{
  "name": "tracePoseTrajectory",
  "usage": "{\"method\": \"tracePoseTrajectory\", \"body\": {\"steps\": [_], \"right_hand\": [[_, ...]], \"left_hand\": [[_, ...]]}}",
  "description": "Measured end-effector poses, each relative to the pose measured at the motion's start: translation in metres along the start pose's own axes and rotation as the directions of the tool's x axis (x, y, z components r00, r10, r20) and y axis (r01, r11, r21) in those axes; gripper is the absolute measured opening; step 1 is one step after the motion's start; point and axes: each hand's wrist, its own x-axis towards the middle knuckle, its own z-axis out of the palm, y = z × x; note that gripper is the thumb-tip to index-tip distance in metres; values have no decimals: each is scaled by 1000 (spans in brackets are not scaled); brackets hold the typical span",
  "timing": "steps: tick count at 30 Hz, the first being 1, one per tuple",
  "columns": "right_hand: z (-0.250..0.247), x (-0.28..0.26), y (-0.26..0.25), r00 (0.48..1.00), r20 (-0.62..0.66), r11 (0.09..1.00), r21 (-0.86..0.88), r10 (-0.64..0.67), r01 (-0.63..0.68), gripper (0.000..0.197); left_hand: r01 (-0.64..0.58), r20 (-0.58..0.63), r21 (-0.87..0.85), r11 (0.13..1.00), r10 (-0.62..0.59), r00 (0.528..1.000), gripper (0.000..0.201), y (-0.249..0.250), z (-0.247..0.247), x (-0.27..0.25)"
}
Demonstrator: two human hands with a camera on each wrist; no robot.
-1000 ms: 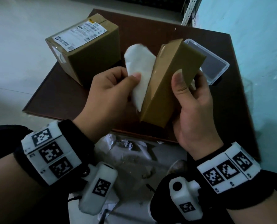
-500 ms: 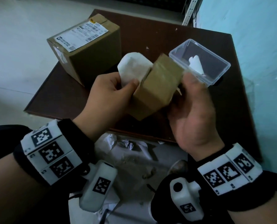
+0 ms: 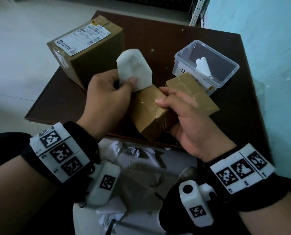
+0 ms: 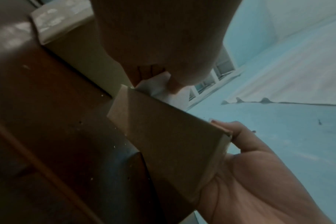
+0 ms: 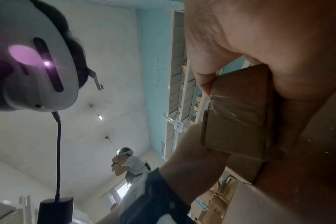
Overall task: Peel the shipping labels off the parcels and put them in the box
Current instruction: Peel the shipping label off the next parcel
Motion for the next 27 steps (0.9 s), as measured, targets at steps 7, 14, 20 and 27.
{"method": "tracePoseTrajectory", "body": {"steps": [7, 14, 20, 27], "right_hand": [[-4, -1, -4, 998, -17, 998, 12, -68, 68, 33], [-2, -6, -6, 997, 1, 994, -76, -78, 77, 32], [-4, -3, -5, 995, 0, 995, -9, -104, 104, 34], [-8, 2, -3, 991, -18, 991, -4, -131, 131, 47]], "left_hand": [[-371, 140, 22, 929, 364, 921, 28, -2, -7, 3], [-113, 43, 75, 991, 110, 993, 11, -10, -11, 11], [-64, 93, -181, 981, 82, 992, 20, -3, -11, 10], [-191, 214, -29, 981, 193, 958, 52, -6, -11, 9]]}}
